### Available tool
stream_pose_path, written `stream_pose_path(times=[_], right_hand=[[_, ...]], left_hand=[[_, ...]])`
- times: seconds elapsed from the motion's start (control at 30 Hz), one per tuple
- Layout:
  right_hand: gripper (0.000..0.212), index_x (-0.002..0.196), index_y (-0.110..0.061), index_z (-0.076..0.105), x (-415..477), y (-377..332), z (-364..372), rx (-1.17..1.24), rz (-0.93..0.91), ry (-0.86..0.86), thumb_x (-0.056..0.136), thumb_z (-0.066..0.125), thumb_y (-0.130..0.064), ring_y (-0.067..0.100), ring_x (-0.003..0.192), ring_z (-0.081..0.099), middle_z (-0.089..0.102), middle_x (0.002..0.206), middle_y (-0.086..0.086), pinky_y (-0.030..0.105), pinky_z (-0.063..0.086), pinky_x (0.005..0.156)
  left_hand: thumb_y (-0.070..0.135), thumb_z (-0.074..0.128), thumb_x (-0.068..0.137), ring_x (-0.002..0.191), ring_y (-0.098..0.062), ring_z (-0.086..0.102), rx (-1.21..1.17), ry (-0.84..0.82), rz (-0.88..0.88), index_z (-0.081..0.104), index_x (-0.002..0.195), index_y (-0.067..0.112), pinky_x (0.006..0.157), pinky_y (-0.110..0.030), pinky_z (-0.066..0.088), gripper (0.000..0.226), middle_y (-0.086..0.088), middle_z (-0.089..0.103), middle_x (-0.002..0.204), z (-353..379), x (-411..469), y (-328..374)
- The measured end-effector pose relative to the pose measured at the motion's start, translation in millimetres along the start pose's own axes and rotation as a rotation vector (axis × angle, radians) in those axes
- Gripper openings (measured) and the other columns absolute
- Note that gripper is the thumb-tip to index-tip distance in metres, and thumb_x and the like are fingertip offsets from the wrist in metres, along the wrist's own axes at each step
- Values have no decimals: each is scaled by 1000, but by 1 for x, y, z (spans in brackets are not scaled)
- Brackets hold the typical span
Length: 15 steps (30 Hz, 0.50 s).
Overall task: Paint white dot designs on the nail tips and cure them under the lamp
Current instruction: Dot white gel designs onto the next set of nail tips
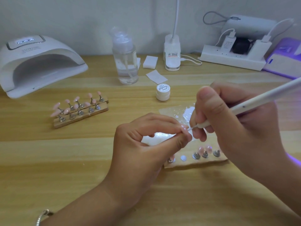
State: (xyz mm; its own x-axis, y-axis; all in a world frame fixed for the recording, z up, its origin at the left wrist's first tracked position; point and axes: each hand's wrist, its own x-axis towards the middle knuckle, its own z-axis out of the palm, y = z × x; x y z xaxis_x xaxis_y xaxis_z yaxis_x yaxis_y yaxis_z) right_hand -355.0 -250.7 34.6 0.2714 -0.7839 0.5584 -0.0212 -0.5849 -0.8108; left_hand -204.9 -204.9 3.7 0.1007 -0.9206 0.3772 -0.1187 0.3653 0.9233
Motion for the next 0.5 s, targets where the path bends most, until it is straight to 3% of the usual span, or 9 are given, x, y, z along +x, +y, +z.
stream_pose_path(times=[0.27, 0.5], right_hand=[[41, 60, -13, 50, 0, 0, 0, -18, -1, -13, 99, 50, -27, 19, 40, 55, 55, 52, -5, 21, 40, 39], [41, 60, -12, 51, 0, 1, 0, -34, -5, -27, 99, 50, -25, 20, 41, 55, 56, 52, -4, 28, 41, 39]], left_hand=[[16, 86, 68, 79, -10, 69, 10, 5, 15, 78, 75, 29, 70, -18, 39, 17, 7, 75, 80, 0, 0, -1], [16, 86, 69, 77, -13, 68, 4, 8, 23, 78, 76, 29, 69, -21, 38, 17, 5, 75, 81, 0, 0, -2]])
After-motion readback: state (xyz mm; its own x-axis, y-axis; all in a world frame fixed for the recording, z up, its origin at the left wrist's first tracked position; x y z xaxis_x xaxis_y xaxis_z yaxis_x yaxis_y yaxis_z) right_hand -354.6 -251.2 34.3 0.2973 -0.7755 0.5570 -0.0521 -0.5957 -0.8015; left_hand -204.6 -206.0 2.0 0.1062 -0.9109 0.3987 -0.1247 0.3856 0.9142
